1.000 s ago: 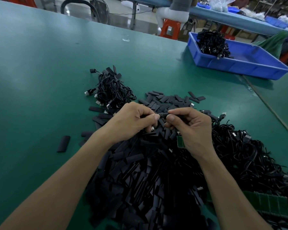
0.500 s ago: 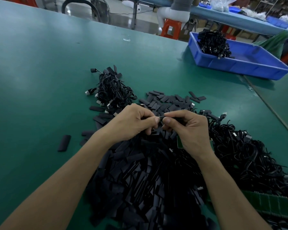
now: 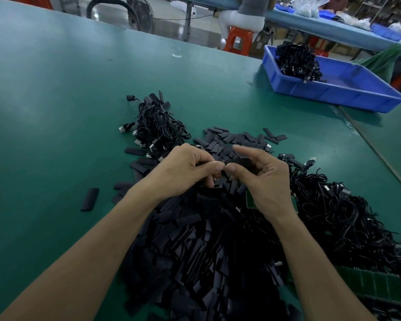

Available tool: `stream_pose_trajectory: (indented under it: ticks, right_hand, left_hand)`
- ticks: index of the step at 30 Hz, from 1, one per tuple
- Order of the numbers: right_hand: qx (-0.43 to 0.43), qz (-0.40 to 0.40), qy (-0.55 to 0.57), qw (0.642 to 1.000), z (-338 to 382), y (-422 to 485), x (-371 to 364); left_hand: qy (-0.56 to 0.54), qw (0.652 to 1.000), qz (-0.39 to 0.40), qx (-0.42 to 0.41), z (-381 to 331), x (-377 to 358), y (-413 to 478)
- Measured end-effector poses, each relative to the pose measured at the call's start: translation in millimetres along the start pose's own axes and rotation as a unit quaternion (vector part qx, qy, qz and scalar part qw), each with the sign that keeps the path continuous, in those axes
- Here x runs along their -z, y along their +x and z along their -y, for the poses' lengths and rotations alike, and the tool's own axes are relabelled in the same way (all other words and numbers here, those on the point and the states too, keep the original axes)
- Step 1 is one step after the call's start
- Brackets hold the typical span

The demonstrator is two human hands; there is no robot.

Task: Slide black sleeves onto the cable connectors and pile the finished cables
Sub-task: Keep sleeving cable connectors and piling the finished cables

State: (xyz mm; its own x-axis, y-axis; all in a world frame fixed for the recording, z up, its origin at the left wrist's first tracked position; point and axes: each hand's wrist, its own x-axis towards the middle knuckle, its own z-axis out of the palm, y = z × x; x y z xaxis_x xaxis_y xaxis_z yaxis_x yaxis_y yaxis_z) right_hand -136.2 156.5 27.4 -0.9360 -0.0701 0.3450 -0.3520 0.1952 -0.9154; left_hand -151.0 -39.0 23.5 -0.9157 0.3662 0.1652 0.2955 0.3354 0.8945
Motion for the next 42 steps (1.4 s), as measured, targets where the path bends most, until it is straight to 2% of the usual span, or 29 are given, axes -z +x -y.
stream_pose_trajectory:
  ticks: [2,6,17,24,29,34,37,39,42]
  right_hand:
    - [-0.002,-0.043,-0.023,0.999,-1.6,1.2,-0.2]
    - [-0.015,-0.106,0.006,0.994,-4.3,-1.2,-2.4]
    - [-0.006,-0.038,0.008,0.999,-1.7,-3.0,-7.5]
    - [-0.012,-0.044,0.002,0.999,-0.1,0.2,-5.4]
    - [-0.004,-0.029,0.000,1.000,9.9,4.5,-10.3]
    - [0.028,-0.048,-0.021,0.998,20.5,13.4,-15.7]
    - [0.001,-0.082,0.018,0.996,20.6,14.8,-13.5]
    - [-0.035,-0.101,0.066,0.992,20.6,17.1,-7.5]
    - [-0.080,-0.057,0.043,0.994,21.9,20.3,9.8]
  left_hand:
    - [-0.003,1.000,-0.017,0.004,-0.6,-1.1,-0.3]
    - [0.011,0.999,-0.038,0.008,-3.2,-4.8,-0.4]
    - [0.018,0.998,-0.054,0.011,-3.2,-10.2,-0.3]
    - [-0.021,0.998,-0.065,-0.008,-5.6,-15.7,-2.6]
    - [0.020,0.998,-0.057,-0.017,-8.5,-22.3,-3.7]
    - [-0.006,0.995,-0.099,-0.027,-10.7,-26.8,-4.2]
    - [0.021,0.997,-0.075,-0.004,-9.5,-18.0,-4.2]
    - [0.084,0.995,-0.050,0.004,-3.3,-11.9,-3.9]
    - [0.119,0.989,-0.088,0.010,1.5,-2.5,0.6]
